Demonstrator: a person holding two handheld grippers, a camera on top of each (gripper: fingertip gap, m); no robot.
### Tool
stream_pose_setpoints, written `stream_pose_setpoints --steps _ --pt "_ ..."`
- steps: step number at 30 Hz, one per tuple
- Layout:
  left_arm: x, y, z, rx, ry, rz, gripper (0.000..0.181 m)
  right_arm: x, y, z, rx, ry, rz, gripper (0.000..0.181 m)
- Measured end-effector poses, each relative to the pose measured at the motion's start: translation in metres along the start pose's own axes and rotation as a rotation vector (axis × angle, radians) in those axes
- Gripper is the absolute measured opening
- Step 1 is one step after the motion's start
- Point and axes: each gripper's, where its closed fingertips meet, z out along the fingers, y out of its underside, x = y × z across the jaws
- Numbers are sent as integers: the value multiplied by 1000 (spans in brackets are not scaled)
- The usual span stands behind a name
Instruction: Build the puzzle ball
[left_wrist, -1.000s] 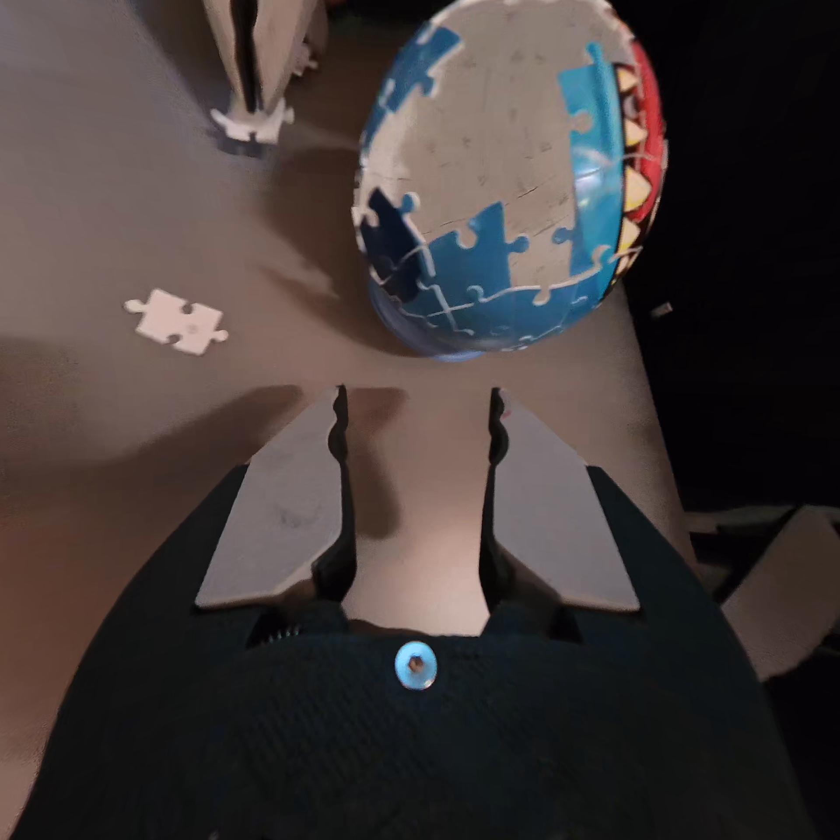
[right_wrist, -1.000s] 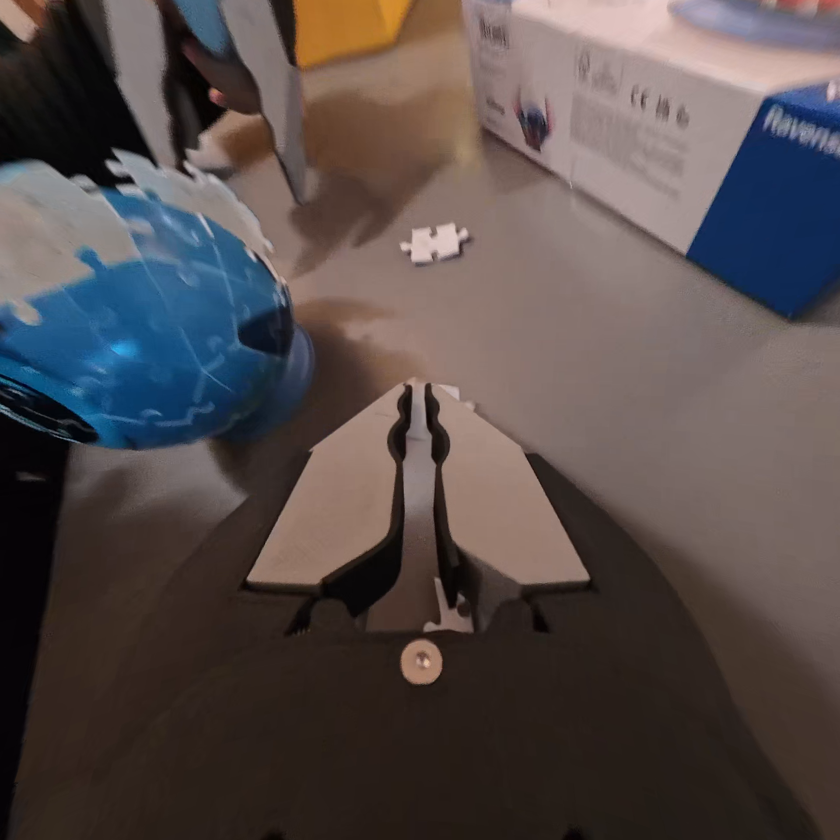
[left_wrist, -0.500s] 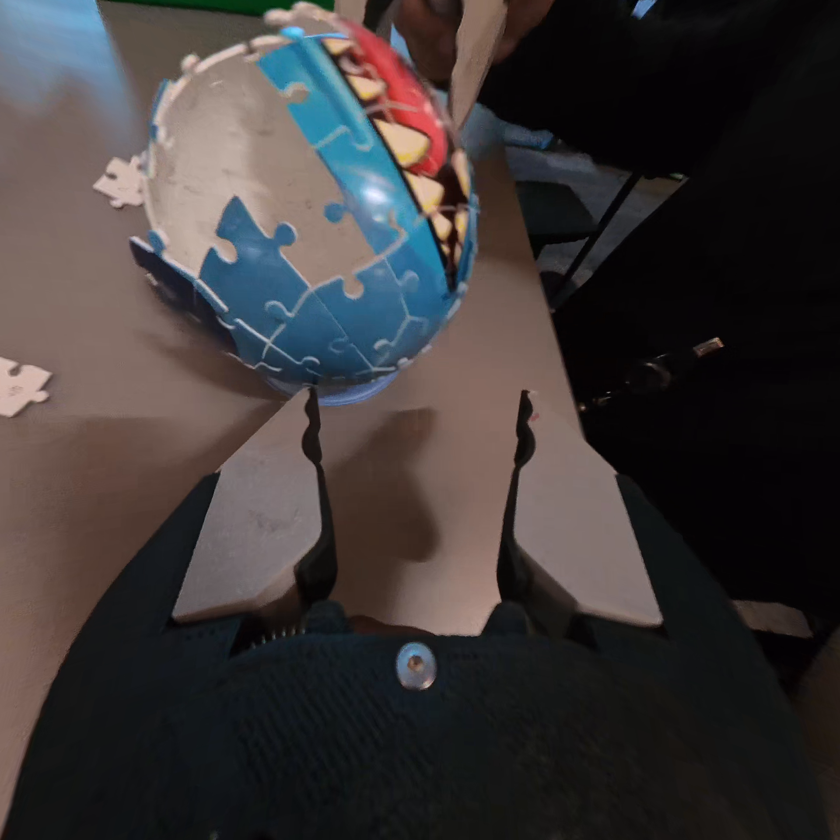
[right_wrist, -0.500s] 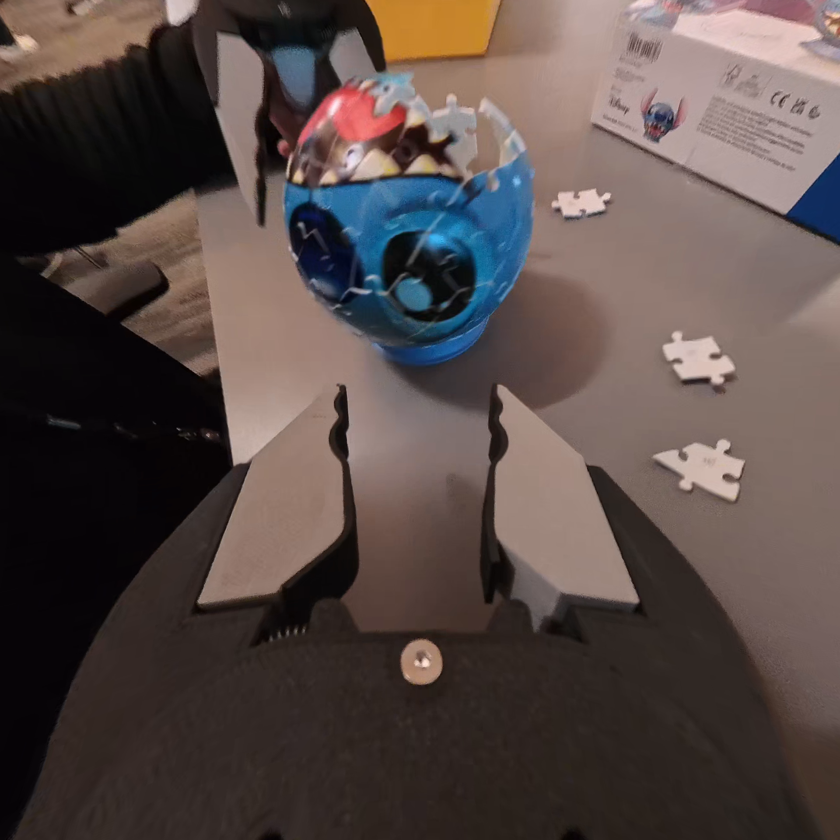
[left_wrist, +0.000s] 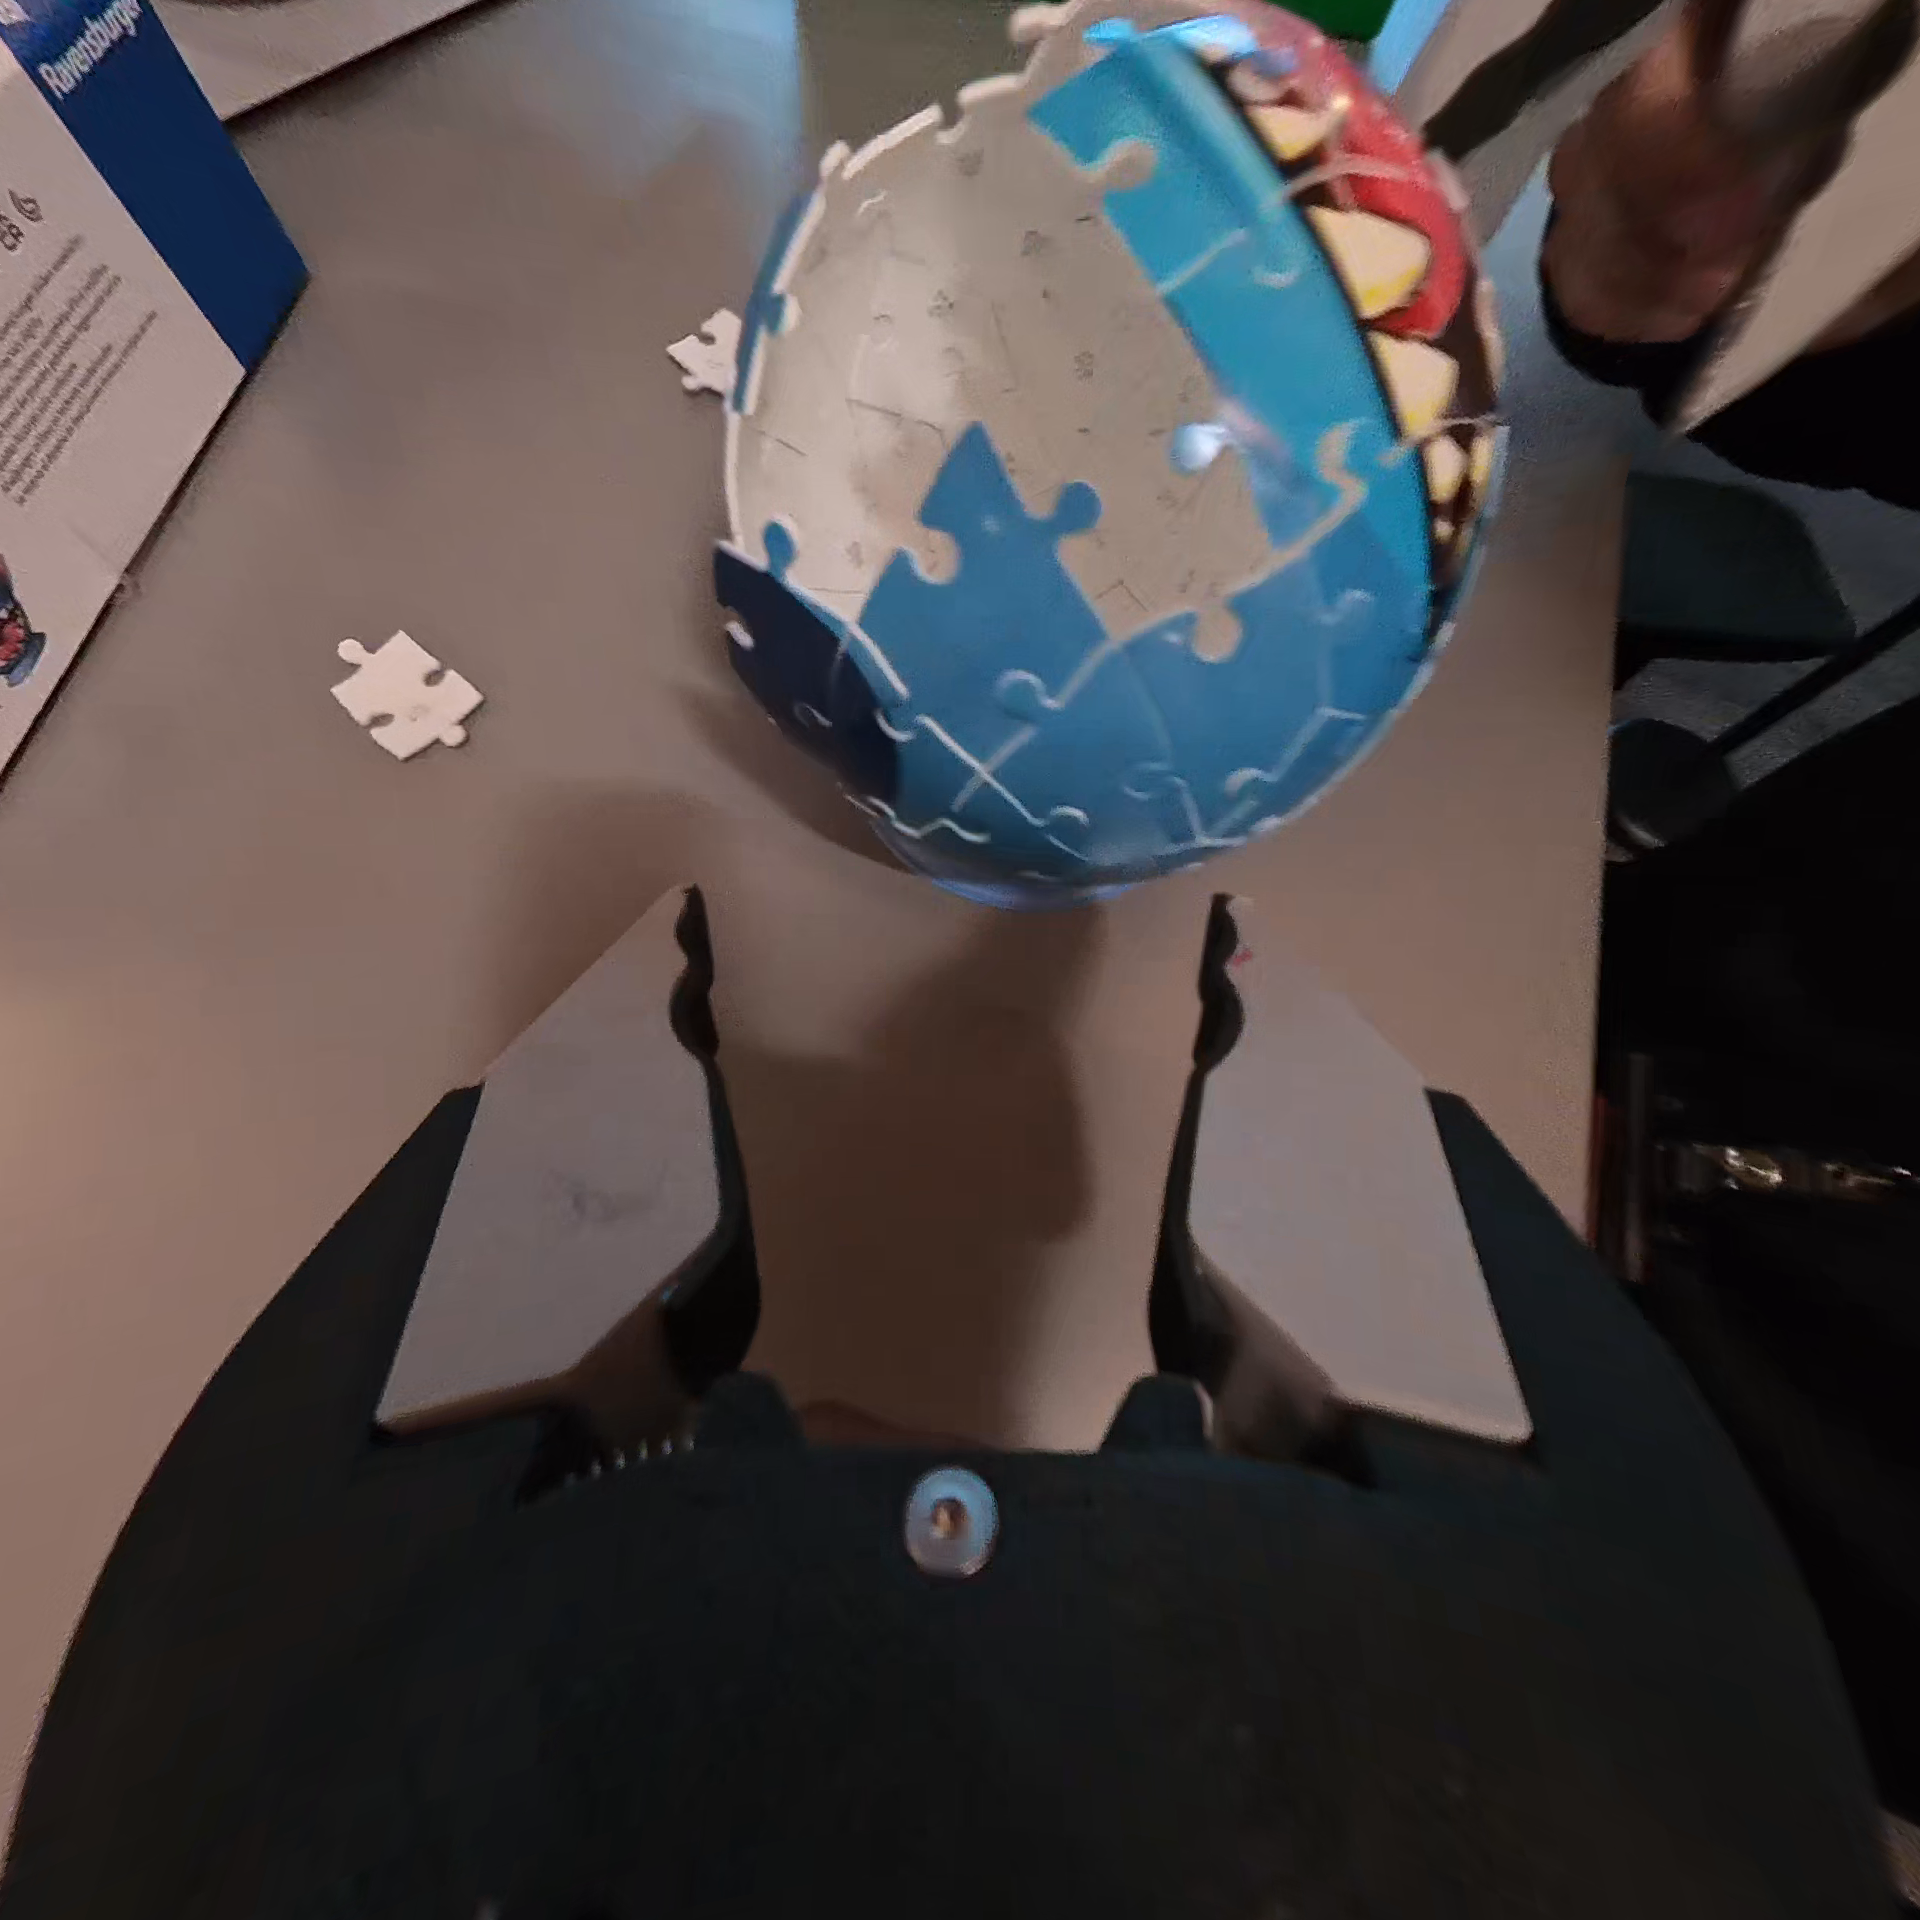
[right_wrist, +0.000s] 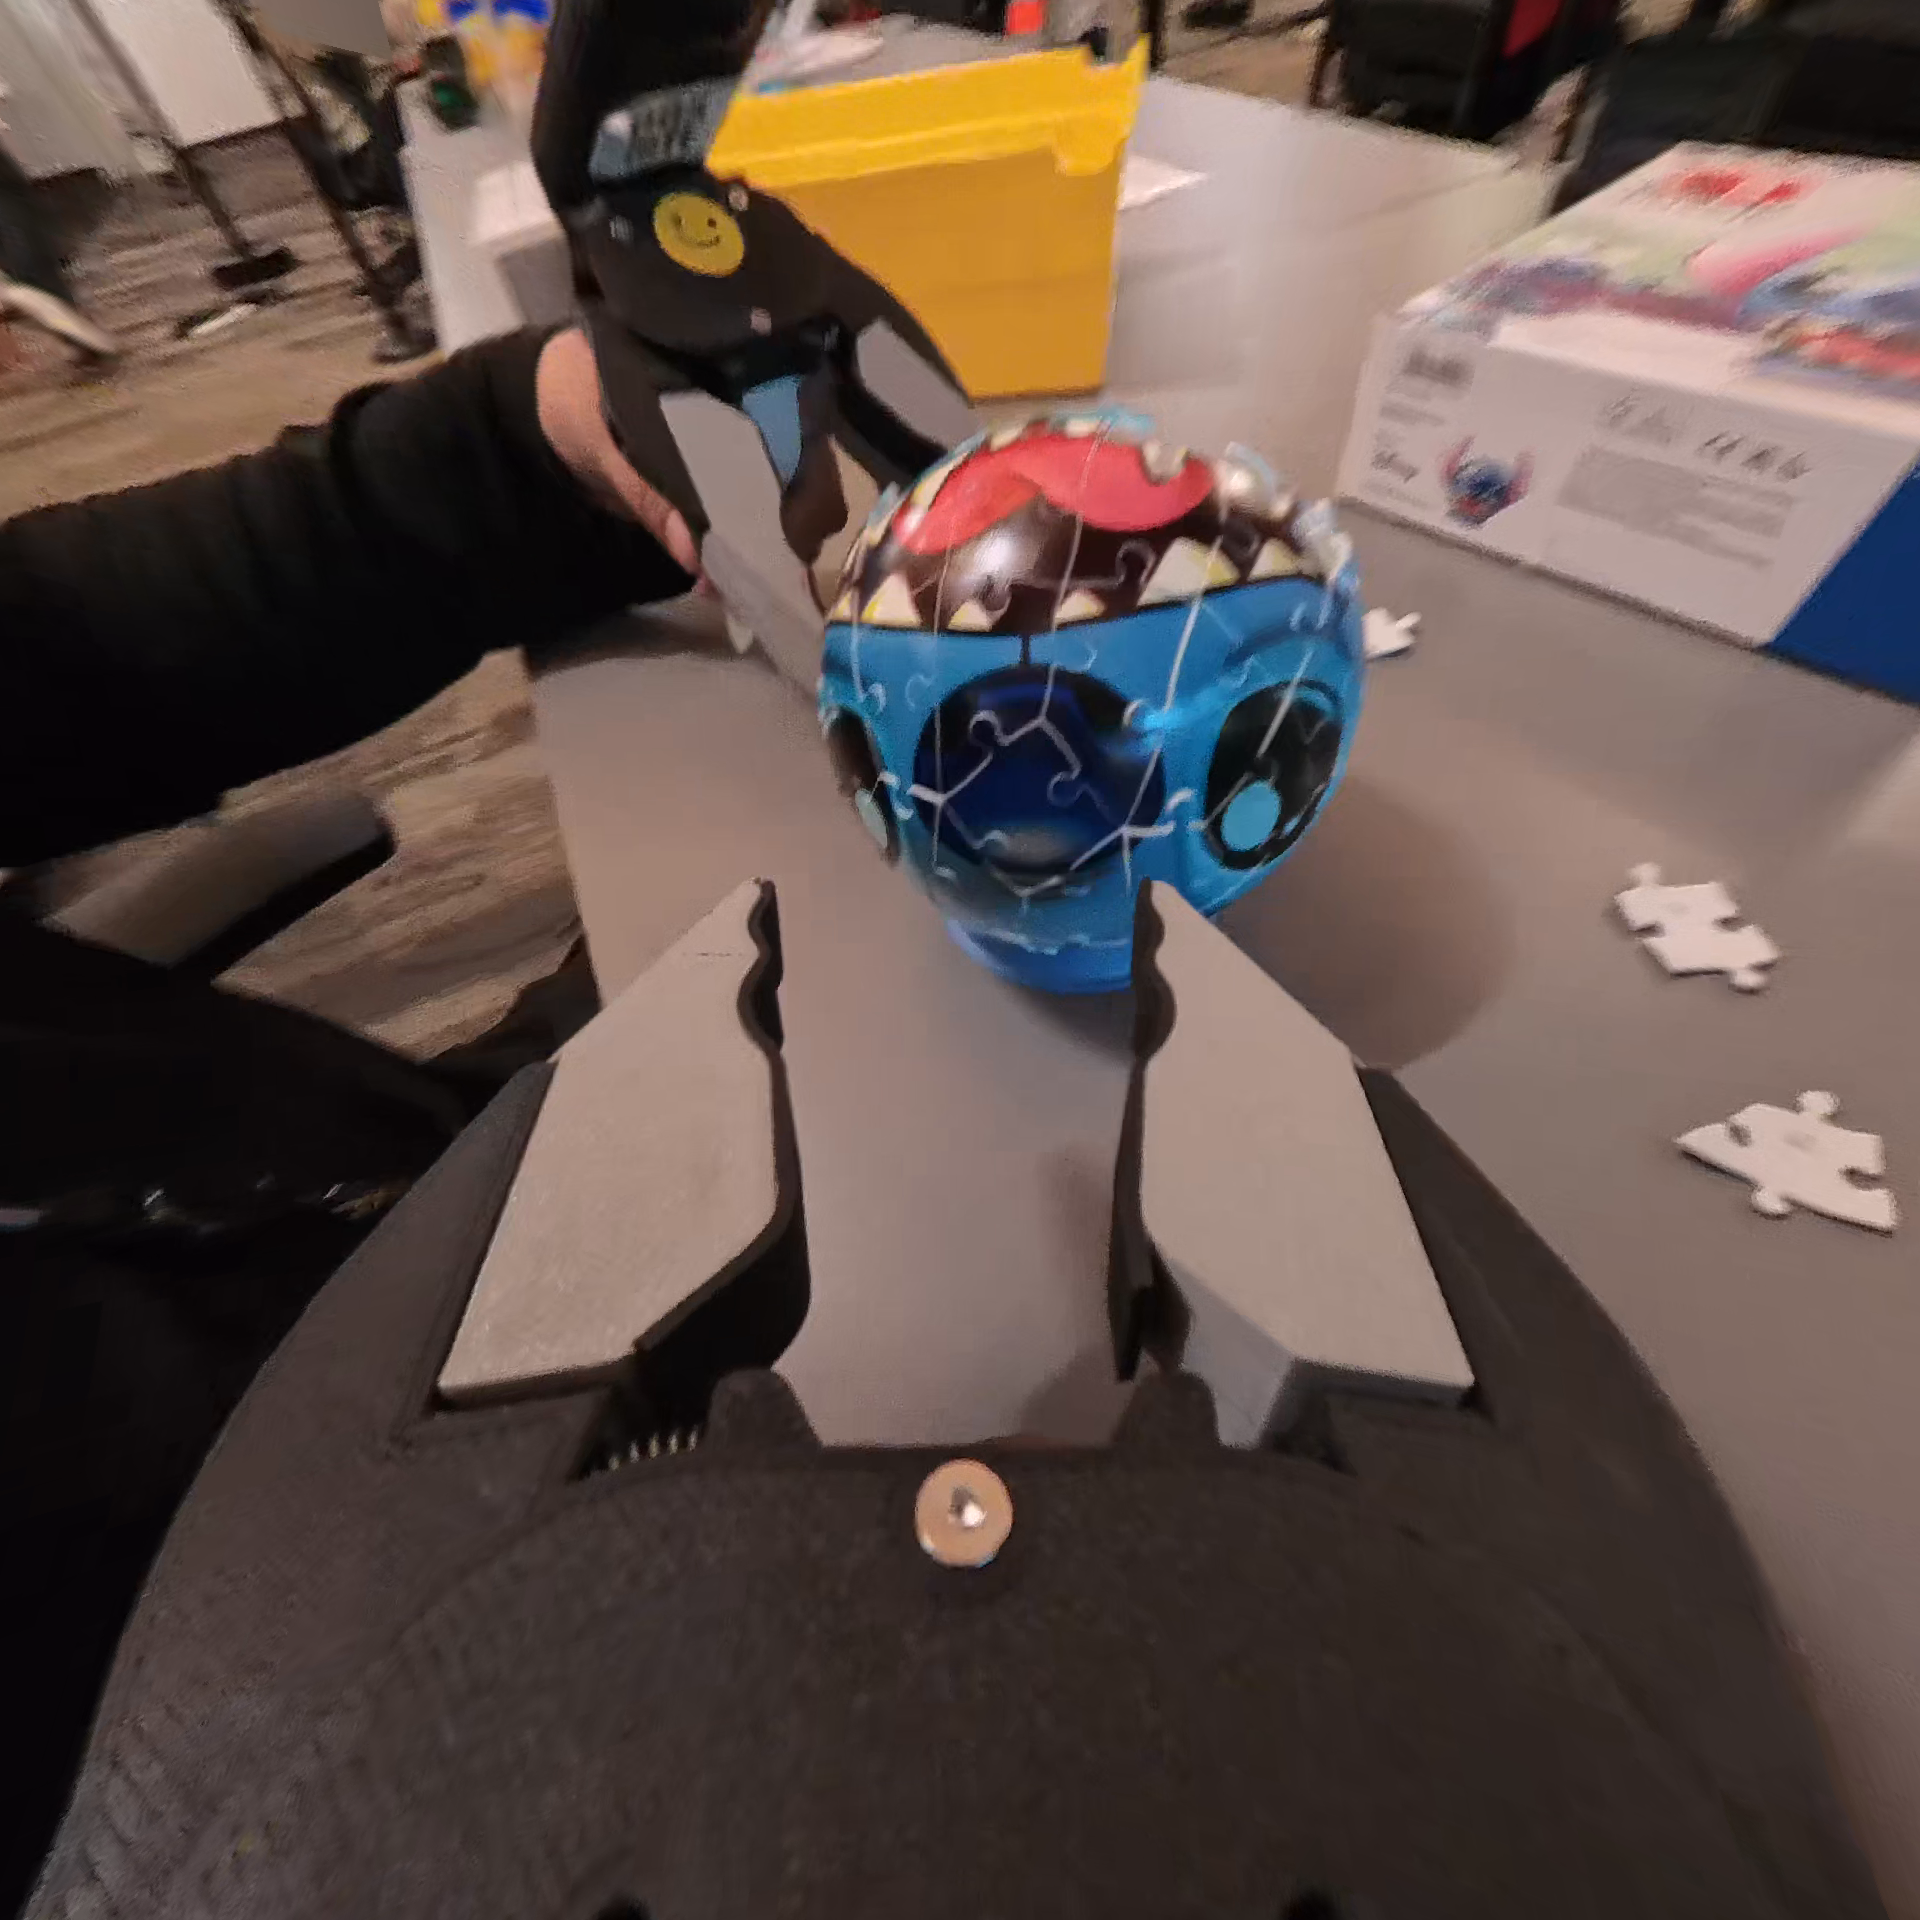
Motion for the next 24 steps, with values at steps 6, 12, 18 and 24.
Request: stream_pose_setpoints --steps 6,12,18,24 --pt "25 -11 9 68 155 21 88 -11 -11 10 125 36 38 70" --pt "55 3 -9 94 158 72 92 6 4 18 76 33 42 72" --pt "100 9 -25 153 263 102 81 47 5 30 8 -46 101 88" --pt "42 38 -24 10 54 -114 81 78 0 18 1 8 120 75"
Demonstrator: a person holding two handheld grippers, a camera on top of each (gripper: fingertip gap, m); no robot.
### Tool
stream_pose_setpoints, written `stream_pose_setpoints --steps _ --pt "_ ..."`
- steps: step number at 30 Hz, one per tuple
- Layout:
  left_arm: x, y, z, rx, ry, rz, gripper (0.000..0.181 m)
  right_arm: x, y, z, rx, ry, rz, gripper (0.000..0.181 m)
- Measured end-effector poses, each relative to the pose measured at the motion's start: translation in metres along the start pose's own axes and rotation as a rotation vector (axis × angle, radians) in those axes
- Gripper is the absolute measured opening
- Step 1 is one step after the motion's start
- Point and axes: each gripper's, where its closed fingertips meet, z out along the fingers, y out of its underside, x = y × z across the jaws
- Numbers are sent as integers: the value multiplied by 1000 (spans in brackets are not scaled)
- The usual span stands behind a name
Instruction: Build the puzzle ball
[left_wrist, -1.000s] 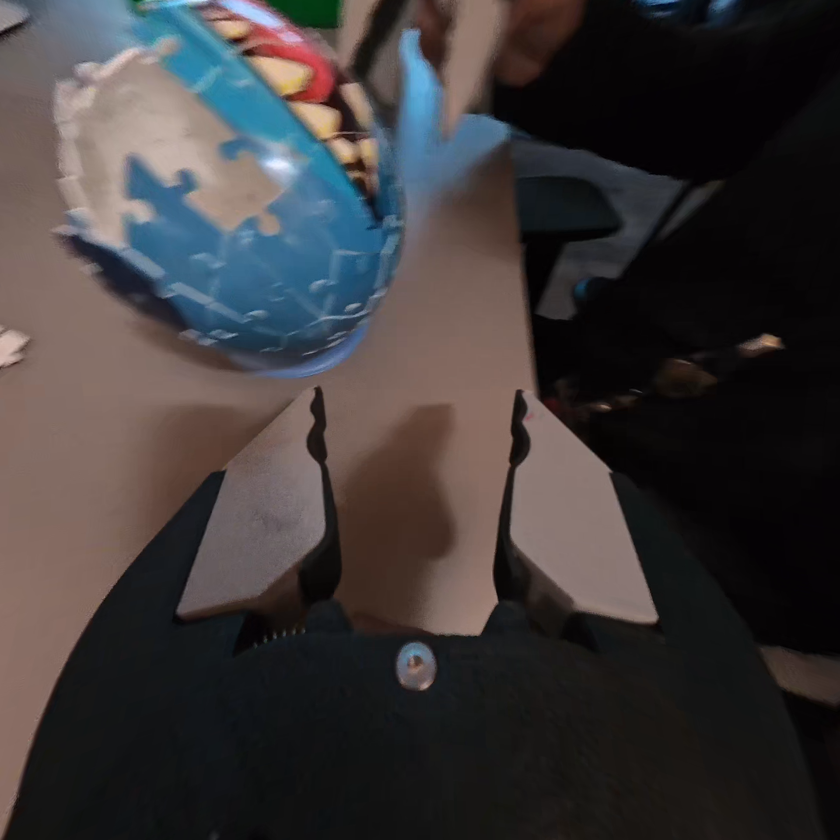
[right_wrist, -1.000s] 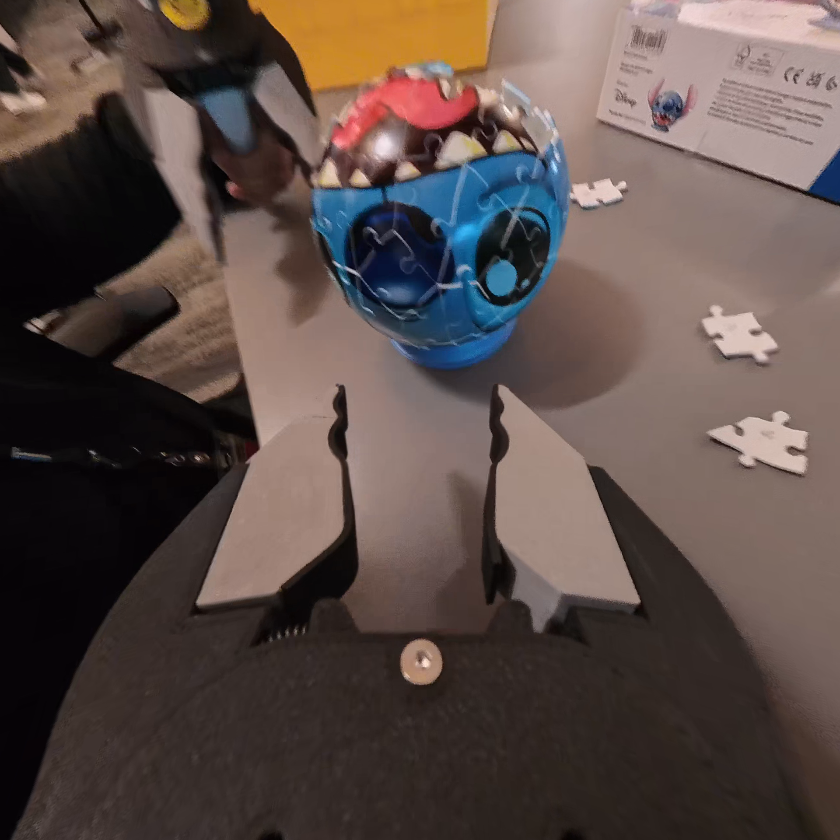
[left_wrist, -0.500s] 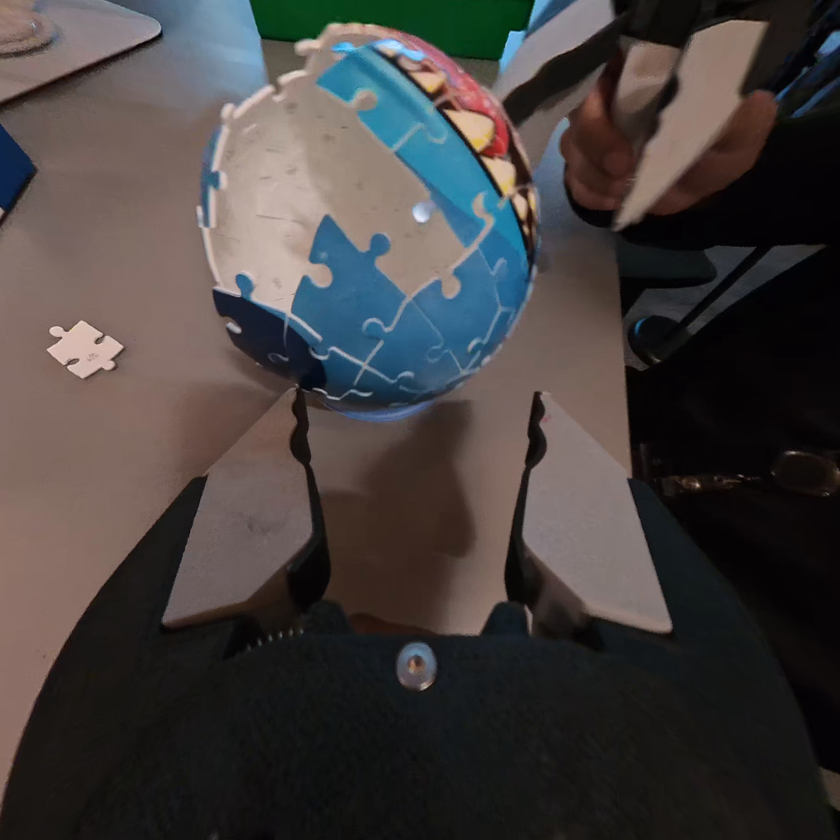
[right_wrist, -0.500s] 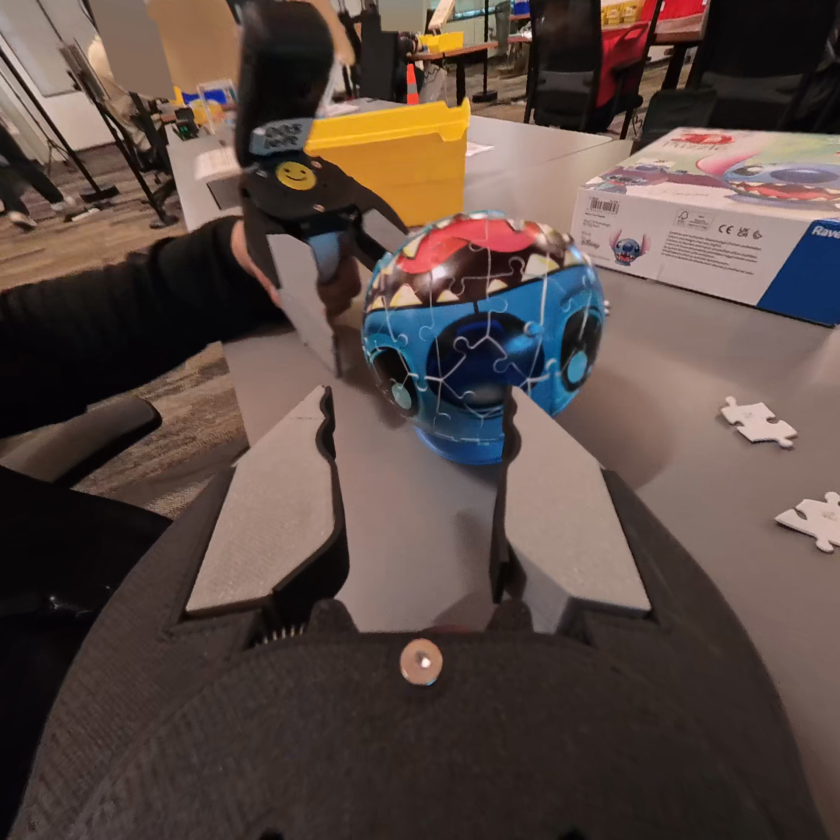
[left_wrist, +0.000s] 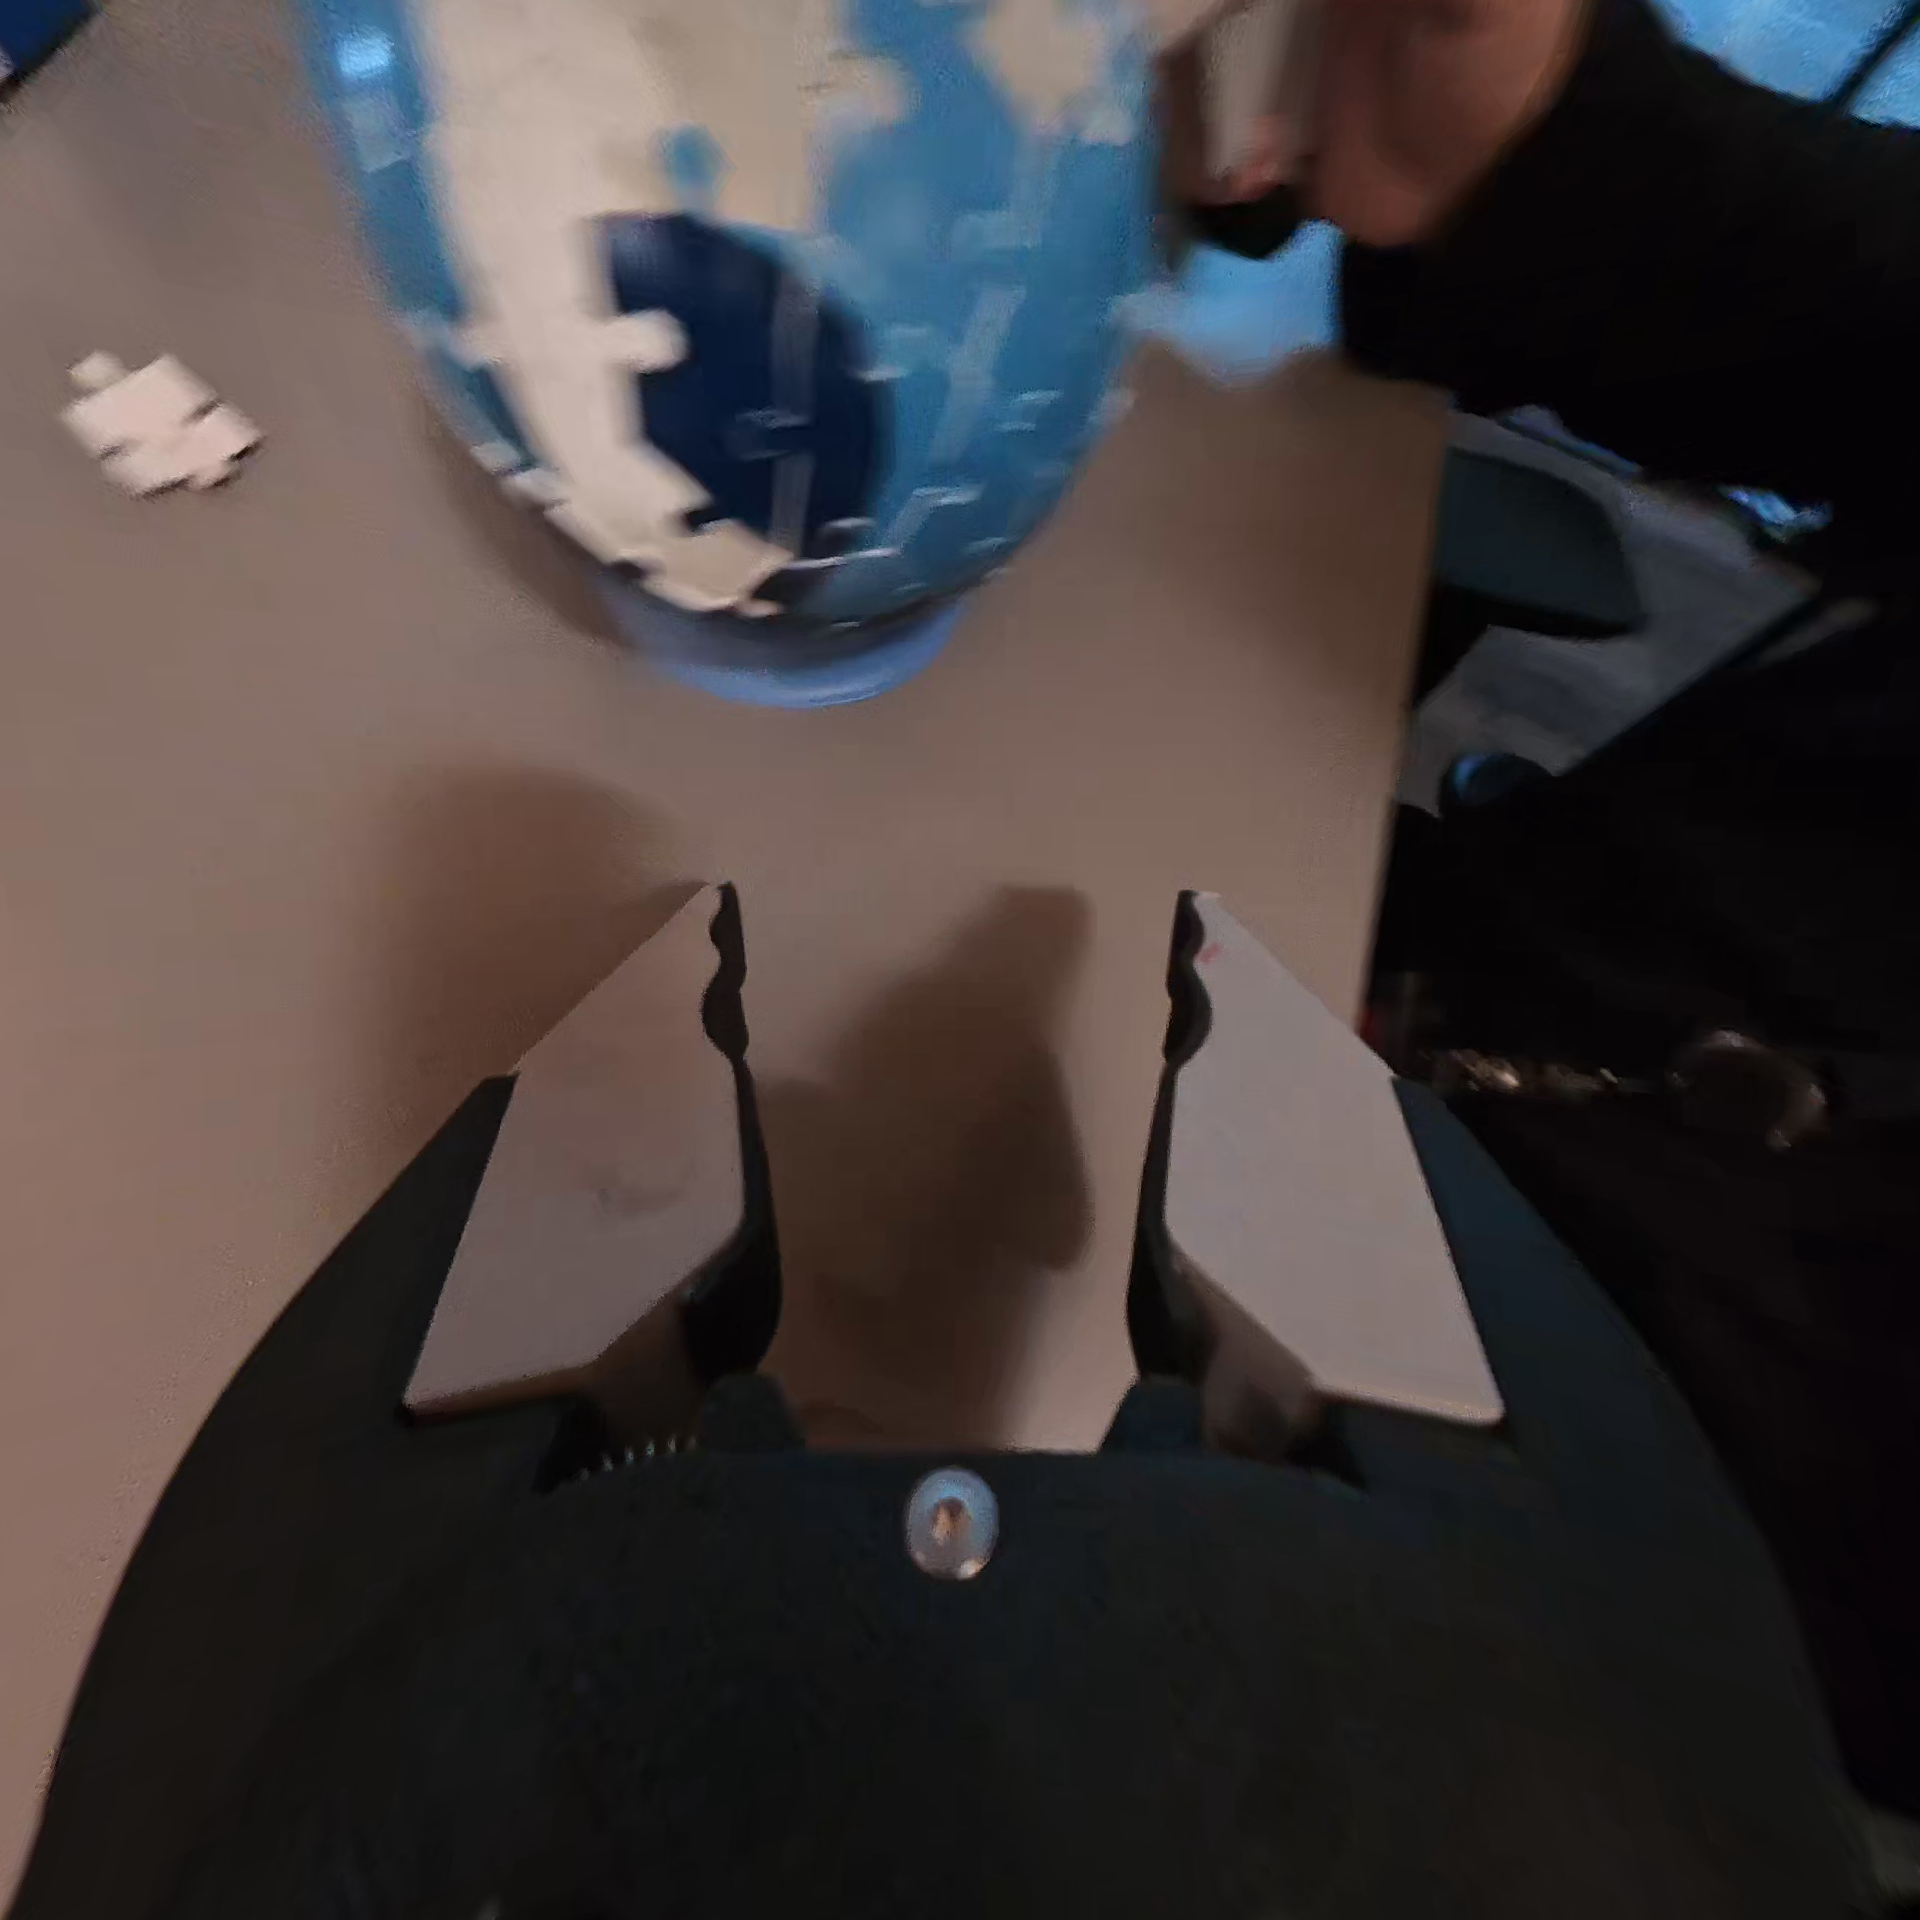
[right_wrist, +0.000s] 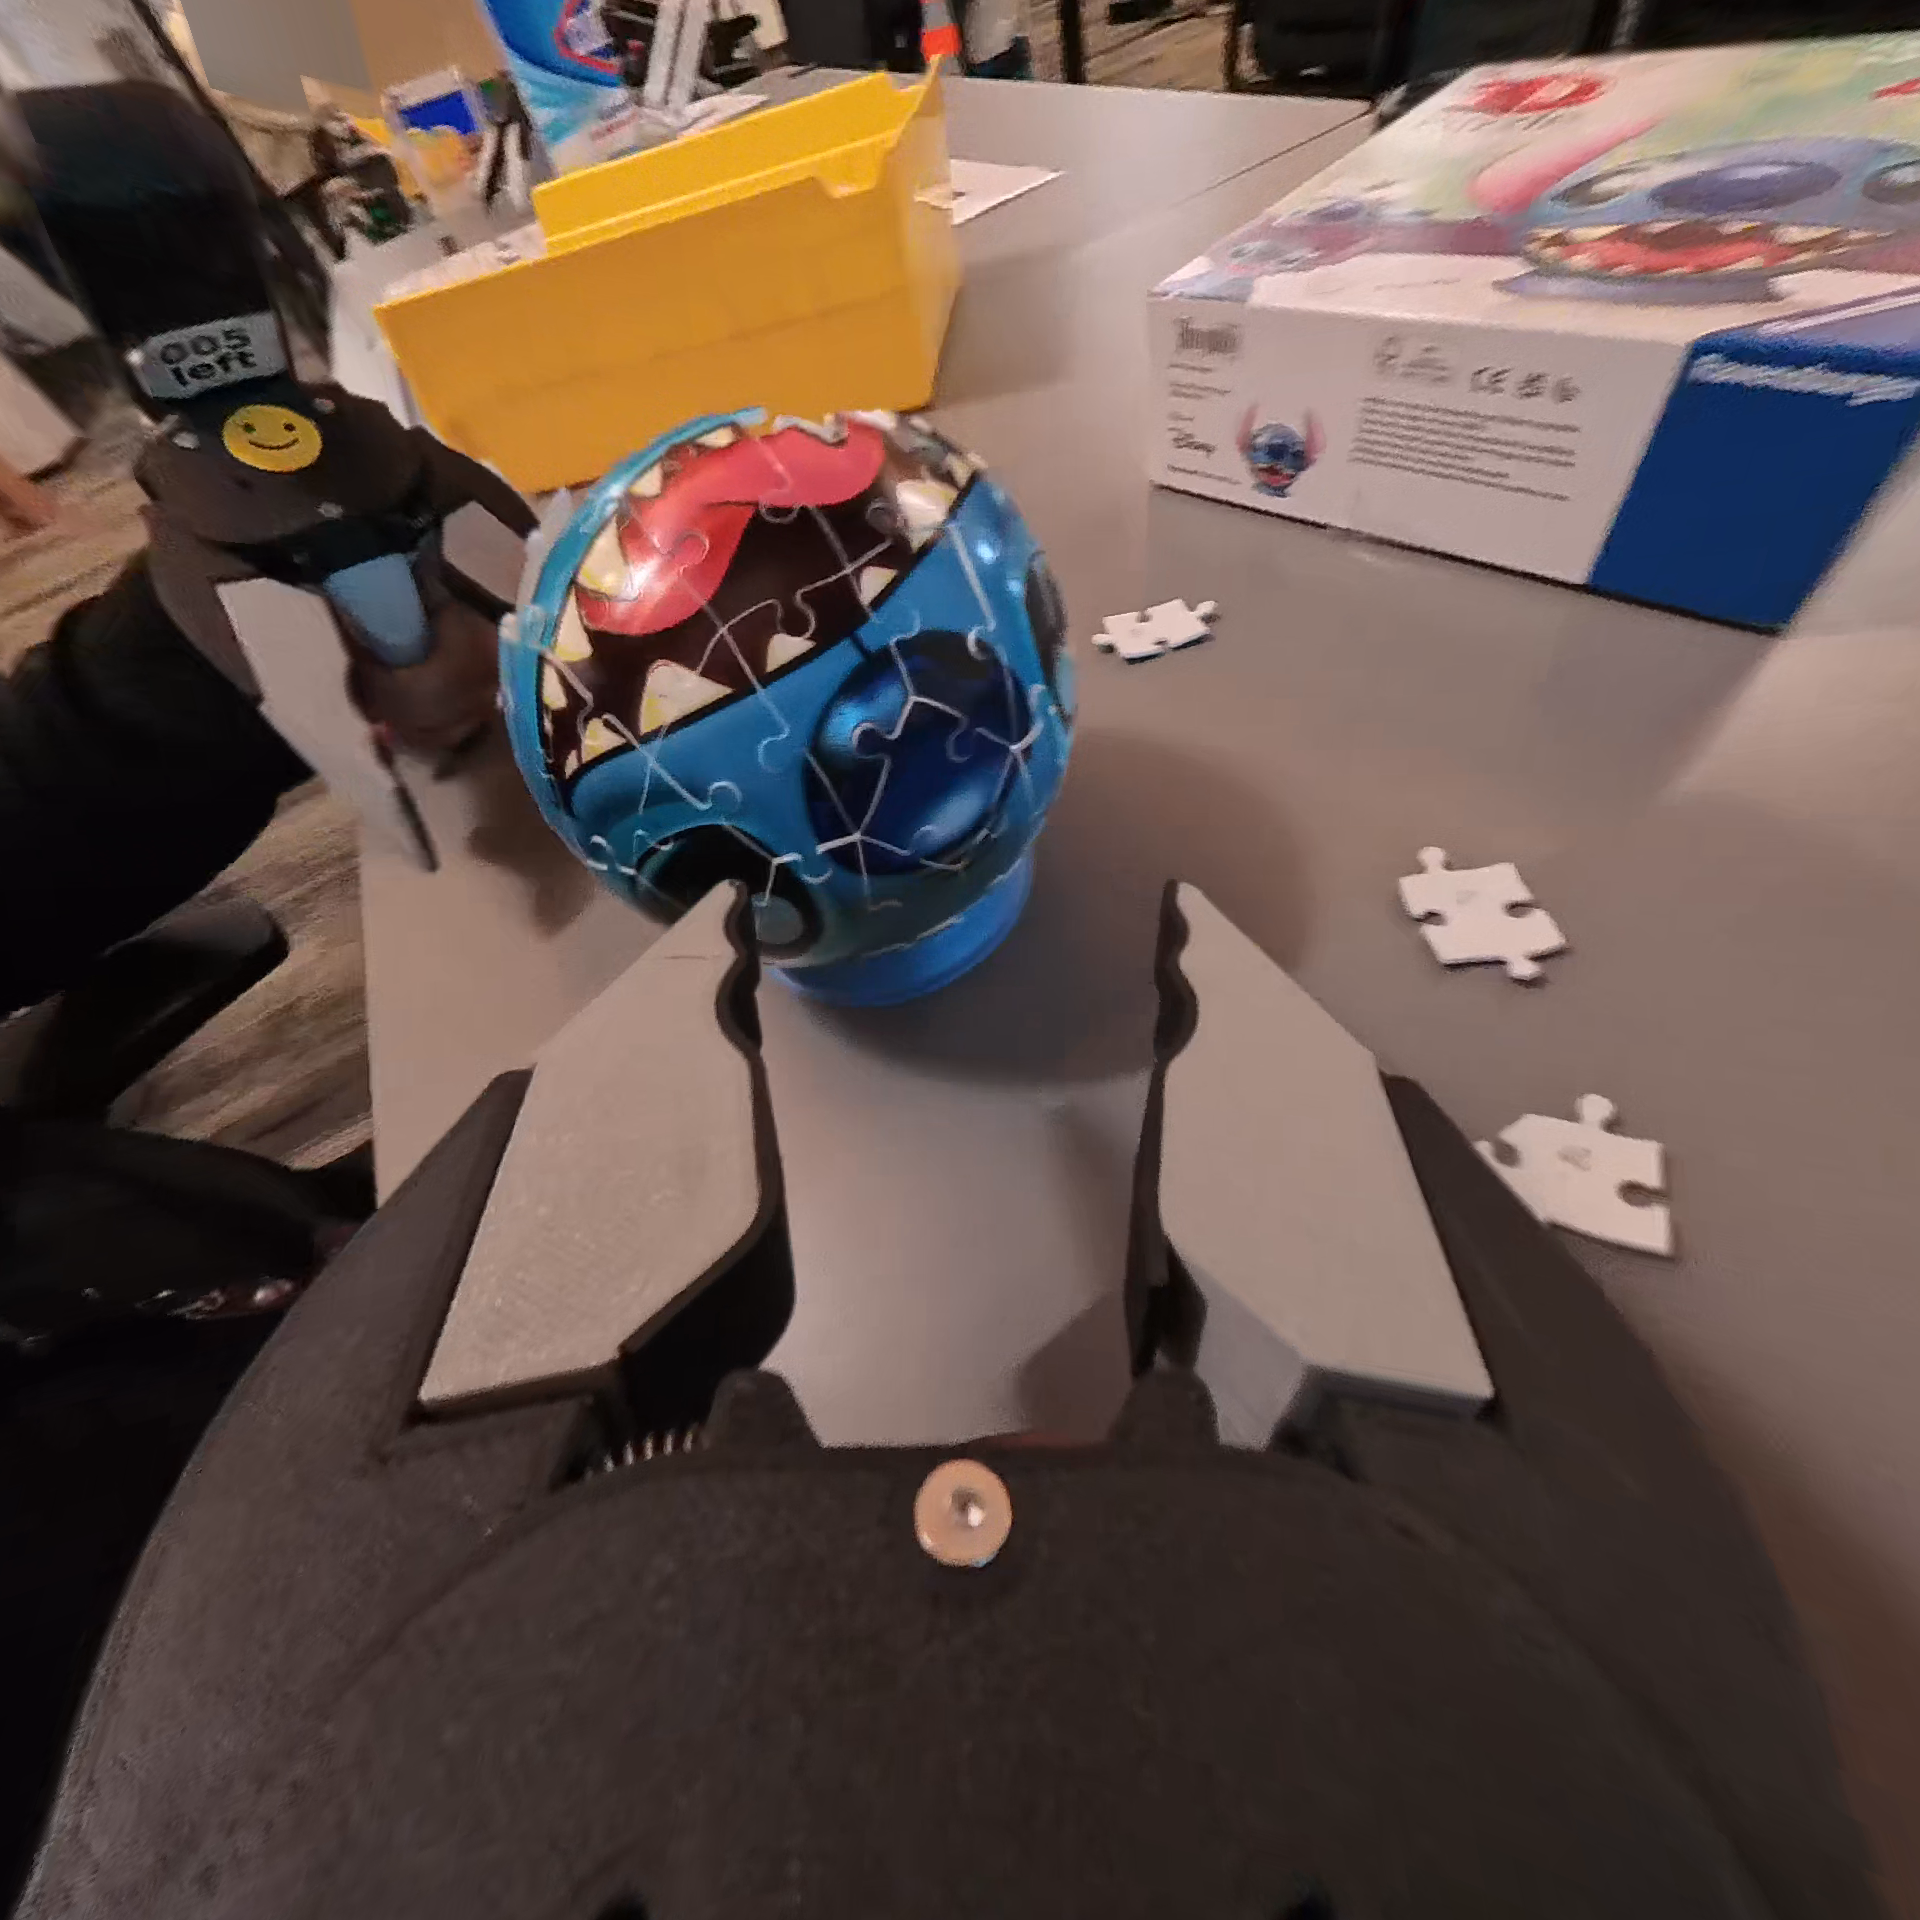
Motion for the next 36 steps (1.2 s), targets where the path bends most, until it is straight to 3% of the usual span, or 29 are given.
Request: stream_pose_setpoints --steps 5,9,12,14,21,32,34,36 --pt "-49 -14 -4 49 -108 -77 80 -50 -21 0 81 -14 -70 82" --pt "-86 -13 -5 11 -212 -84 80 -84 -31 10 174 86 -141 80" --pt "-87 -16 -6 38 -189 -99 78 -63 -28 16 122 350 -245 82" --pt "-85 -19 -9 65 -181 -101 77 -55 -29 16 119 421 -288 80" --pt "-70 -18 -15 100 -95 -128 77 -30 -27 12 65 324 -226 87" --pt "-59 -12 -10 51 -67 -79 76 54 -29 -7 40 358 -38 74" --pt "-61 -11 -9 38 -105 -53 76 48 -34 -8 65 305 -30 74" --pt "-72 -15 -11 50 -207 20 76 17 -50 -13 160 175 -88 72"
